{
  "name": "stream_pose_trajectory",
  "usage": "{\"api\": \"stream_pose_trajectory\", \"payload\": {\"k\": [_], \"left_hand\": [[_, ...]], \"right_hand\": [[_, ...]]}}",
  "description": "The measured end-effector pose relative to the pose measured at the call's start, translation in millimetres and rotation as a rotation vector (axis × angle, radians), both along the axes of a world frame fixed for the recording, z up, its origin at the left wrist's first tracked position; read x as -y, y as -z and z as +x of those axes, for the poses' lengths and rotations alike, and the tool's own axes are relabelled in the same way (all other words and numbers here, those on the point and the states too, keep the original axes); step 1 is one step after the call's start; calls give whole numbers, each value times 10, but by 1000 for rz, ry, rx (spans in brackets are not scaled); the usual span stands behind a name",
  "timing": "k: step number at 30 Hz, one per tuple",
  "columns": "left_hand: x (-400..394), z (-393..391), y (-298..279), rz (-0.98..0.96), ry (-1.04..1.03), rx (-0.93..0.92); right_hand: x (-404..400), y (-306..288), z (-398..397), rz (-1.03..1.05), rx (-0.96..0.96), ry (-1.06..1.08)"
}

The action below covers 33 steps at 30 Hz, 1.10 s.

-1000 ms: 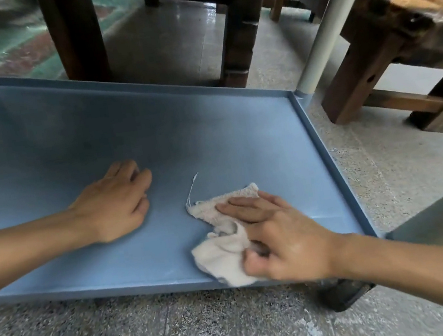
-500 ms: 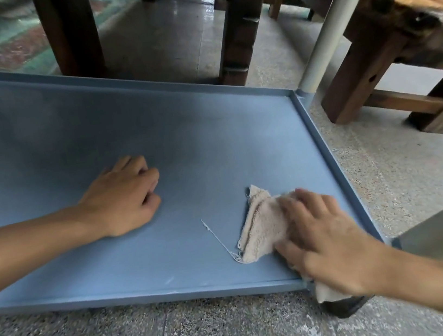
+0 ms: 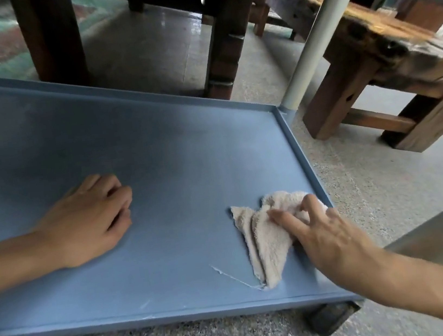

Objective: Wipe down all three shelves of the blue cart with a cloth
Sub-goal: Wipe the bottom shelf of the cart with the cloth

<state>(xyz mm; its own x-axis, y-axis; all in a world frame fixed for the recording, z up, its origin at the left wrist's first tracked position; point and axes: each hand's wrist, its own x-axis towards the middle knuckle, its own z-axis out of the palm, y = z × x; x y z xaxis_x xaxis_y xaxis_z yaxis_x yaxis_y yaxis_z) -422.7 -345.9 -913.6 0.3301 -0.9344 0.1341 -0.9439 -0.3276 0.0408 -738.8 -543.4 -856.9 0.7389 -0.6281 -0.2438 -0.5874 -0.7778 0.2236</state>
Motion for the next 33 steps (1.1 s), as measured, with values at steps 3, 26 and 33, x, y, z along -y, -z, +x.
{"api": "stream_pose_trajectory", "payload": {"k": [3,26,33], "left_hand": [[15,-4,4,-19,-1,23],[11,41,-53,-89,156,-38],[44,103,-17,-152,64,-215]], "right_hand": [[259,-6,275,-5,59,116],[1504,298,2450,0,341,236],[467,413,2802,438,541,-252]]}}
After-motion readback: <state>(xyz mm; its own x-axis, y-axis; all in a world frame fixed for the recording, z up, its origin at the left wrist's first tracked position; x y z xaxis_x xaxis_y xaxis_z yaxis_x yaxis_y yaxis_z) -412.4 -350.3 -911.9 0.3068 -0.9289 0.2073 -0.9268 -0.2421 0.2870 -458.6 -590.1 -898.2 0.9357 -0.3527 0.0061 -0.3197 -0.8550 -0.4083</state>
